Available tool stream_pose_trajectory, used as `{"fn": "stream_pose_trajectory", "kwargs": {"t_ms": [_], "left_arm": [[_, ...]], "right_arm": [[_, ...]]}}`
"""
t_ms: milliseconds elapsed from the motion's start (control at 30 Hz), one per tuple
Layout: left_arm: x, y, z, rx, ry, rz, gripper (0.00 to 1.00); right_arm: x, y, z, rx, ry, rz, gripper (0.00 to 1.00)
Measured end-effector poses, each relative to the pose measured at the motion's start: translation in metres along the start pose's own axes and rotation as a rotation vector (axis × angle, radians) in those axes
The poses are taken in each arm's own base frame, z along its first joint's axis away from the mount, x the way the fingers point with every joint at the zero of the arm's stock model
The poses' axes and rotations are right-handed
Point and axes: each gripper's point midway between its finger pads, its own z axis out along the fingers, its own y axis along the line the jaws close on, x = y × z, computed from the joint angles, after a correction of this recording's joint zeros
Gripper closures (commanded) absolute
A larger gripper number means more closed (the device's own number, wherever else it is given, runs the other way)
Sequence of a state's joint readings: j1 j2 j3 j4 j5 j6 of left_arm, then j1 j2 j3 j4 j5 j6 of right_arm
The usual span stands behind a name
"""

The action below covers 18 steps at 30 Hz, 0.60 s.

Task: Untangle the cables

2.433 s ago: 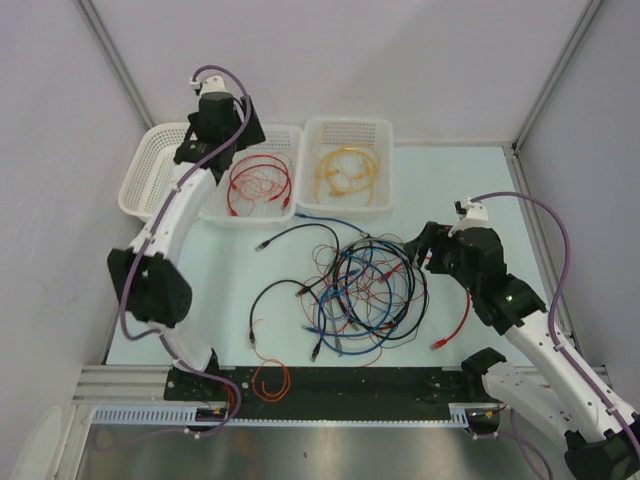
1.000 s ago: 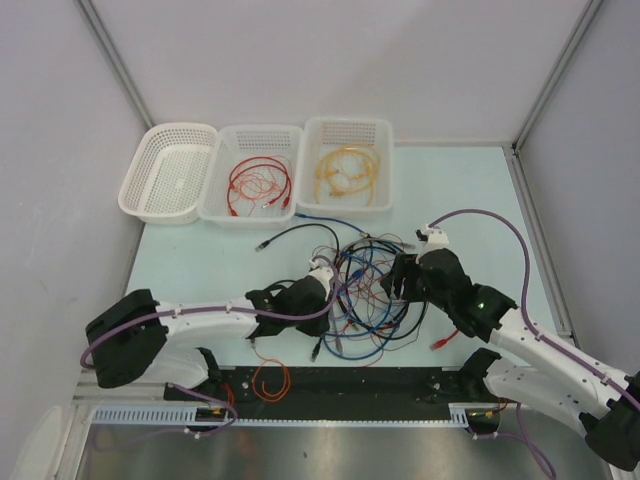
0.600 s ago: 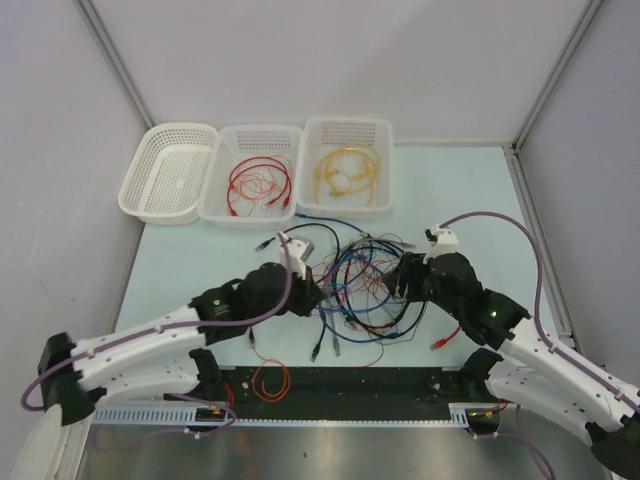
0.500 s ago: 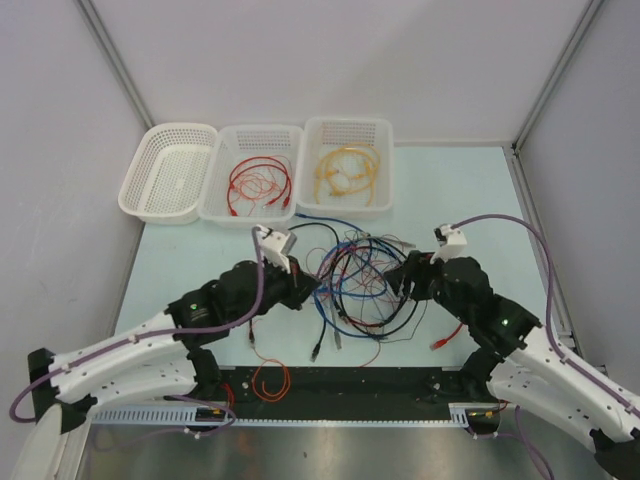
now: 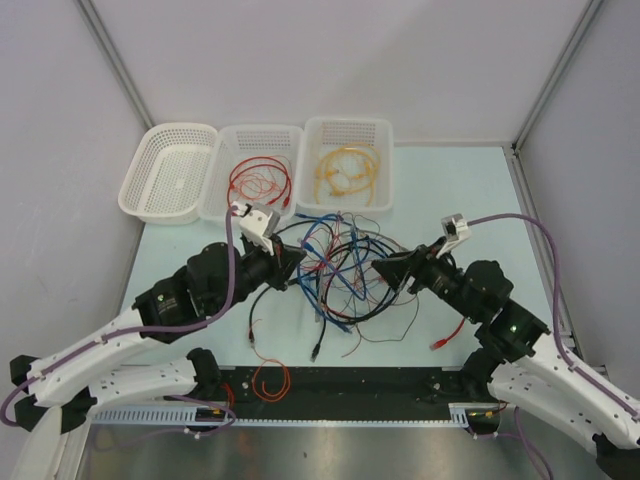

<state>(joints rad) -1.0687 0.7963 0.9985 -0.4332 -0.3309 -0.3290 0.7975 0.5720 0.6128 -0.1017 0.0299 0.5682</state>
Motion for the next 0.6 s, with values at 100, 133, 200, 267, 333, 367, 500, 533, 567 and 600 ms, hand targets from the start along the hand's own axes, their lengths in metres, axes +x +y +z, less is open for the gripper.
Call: {"fn": "stream_pose_trajectory", "kwargs": {"t_ms": [100,133,200,267,333,367,500,533,567,600], "left_arm": [[-0.008,-0.001,-0.001,0.0,-0.008,0.014,1.0],[-0.011,-0.002,-0.001,0.001,-0.01,0.016,1.0],[-0.017,-0.005,-0.001,0.006,-0.016,0.02,1.0],[-0.025,-0.008,0.0,0.012,-0.025,0.024,1.0],[-0.032,-0.012,0.002,0.02,-0.032,0.029,1.0],[-0.035,-0.013,0.003,0.024,-0.033,0.03,1.0],[-0.043,-0.019,0.008,0.033,-0.034,0.036,1.0],[-0.044,-0.021,0.01,0.033,-0.033,0.038,1.0],[-0.044,-0.021,0.011,0.033,-0.031,0.039,1.0],[-0.044,-0.022,0.013,0.033,-0.027,0.041,1.0]], "right_arm": [[0.01,0.014,0.012,-0.066,0.049,-0.006,0.34],[0.014,0.019,0.016,-0.083,0.071,-0.013,0.34],[0.023,0.025,0.023,-0.104,0.111,-0.03,0.35],[0.035,0.027,0.028,-0.117,0.154,-0.055,0.35],[0.045,0.03,0.03,-0.132,0.187,-0.076,0.35],[0.049,0.032,0.029,-0.143,0.198,-0.086,0.35],[0.06,0.047,0.024,-0.204,0.228,-0.132,0.34],[0.062,0.052,0.023,-0.224,0.234,-0.142,0.34],[0.064,0.056,0.021,-0.242,0.238,-0.151,0.34],[0.066,0.06,0.02,-0.257,0.24,-0.158,0.34]]}}
